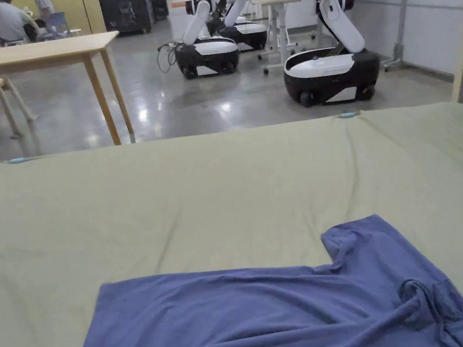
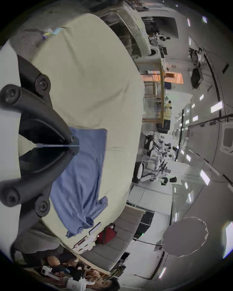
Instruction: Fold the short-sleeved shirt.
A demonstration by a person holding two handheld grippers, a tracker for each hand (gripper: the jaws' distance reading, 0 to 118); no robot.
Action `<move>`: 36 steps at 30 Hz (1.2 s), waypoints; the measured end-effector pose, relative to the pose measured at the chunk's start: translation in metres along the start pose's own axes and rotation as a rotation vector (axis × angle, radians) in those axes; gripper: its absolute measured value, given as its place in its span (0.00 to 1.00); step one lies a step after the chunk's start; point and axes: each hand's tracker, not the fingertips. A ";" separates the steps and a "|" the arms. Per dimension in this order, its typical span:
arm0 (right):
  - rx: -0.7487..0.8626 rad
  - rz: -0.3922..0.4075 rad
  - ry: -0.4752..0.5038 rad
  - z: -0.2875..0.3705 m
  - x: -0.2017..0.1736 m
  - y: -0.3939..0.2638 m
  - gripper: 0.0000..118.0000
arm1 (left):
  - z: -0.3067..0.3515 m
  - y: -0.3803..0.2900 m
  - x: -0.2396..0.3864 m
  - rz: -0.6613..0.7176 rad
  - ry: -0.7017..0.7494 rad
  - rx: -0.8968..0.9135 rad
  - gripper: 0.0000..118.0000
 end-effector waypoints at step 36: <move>-0.230 0.163 -0.116 -0.308 0.080 0.128 0.01 | -0.261 0.060 -0.010 -0.222 -0.008 -0.320 0.02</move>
